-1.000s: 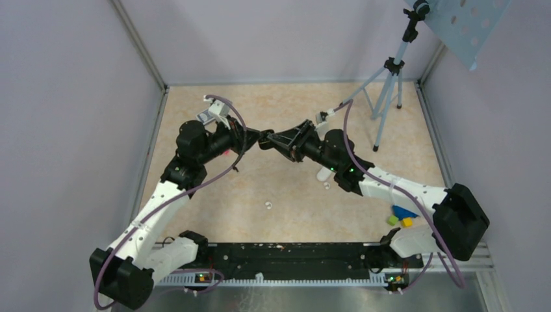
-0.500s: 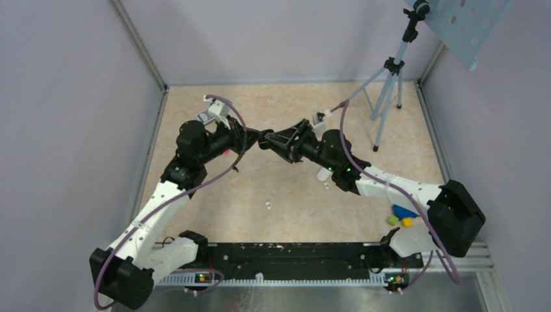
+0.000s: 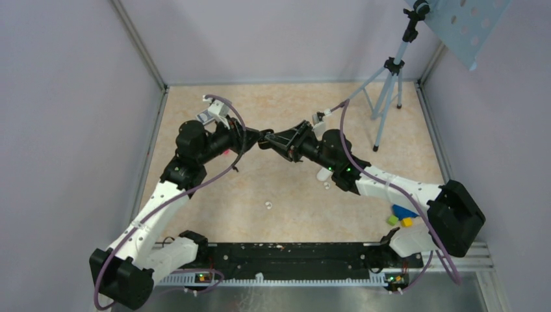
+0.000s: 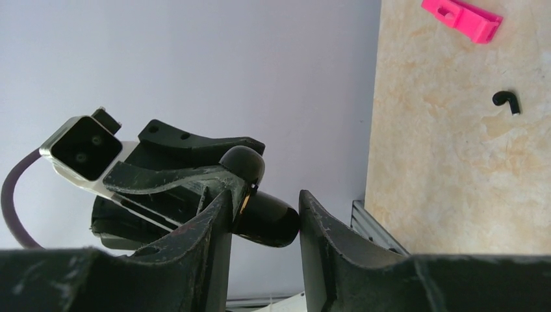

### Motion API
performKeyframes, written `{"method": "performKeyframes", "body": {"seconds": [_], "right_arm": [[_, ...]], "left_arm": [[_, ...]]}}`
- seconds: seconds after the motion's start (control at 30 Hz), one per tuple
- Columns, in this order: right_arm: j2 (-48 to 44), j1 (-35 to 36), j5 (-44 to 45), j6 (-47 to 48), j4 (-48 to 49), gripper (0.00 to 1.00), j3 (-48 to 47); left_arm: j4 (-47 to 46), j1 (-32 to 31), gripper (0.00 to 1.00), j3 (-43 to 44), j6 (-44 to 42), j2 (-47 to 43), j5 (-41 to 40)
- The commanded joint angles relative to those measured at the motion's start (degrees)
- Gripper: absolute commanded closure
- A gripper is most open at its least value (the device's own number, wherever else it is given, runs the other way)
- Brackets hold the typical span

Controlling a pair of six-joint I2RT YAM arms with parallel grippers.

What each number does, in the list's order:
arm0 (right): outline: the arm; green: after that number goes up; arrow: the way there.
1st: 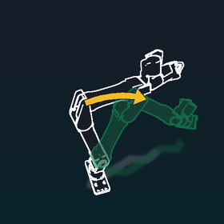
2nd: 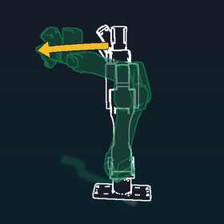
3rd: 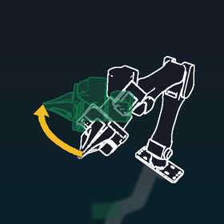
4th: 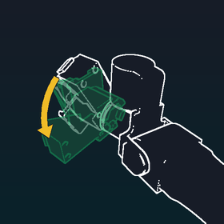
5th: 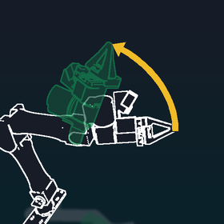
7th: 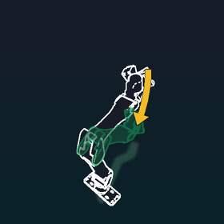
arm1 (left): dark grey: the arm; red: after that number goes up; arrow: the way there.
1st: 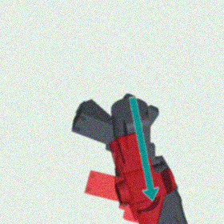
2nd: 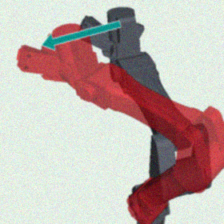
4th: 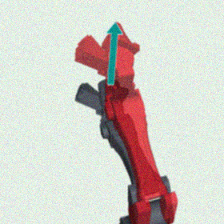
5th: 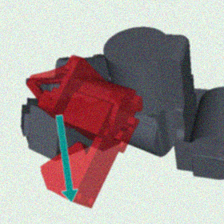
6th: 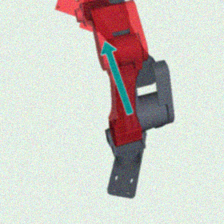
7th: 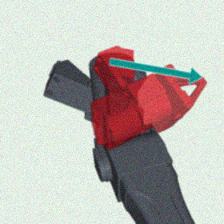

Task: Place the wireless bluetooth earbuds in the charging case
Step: Pass from the left arm to the right, then pass from the right arm to the left

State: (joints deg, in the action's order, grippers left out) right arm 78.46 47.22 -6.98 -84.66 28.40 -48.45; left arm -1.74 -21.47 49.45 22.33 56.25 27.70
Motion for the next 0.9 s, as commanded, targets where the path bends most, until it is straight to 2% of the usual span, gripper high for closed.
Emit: {"method": "performKeyframes", "body": {"seconds": [0.0,0.13,0.23,0.3,0.57,0.7,0.87], "right_arm": [[0.02,0.69,-0.52,0.64,4.08,0.94,-1.42],[-0.15,0.33,-1.22,1.49,4.36,1.00,-0.95],[-0.31,-1.06,-4.38,2.93,5.09,1.00,-0.33],[-0.62,-2.52,-7.62,4.81,5.68,1.00,0.35],[-0.67,-9.21,-18.29,13.56,2.08,1.00,0.12],[-0.21,-12.34,-24.01,19.27,-0.50,1.00,-1.95],[2.47,-15.55,-37.63,28.27,-3.57,1.00,-6.30]], "left_arm": [[-0.96,0.02,0.59,1.47,-0.10,-1.32,1.43],[1.03,0.02,0.28,3.02,0.22,-0.82,1.56],[7.05,-0.04,0.11,7.22,-1.25,0.09,1.76],[12.83,-0.05,0.03,10.53,-2.41,0.89,1.43],[28.43,0.08,0.01,24.10,-6.27,6.65,9.10],[30.44,0.04,0.01,26.56,-5.76,8.28,15.08],[32.70,0.13,0.01,28.19,-4.36,10.36,20.01]]}}
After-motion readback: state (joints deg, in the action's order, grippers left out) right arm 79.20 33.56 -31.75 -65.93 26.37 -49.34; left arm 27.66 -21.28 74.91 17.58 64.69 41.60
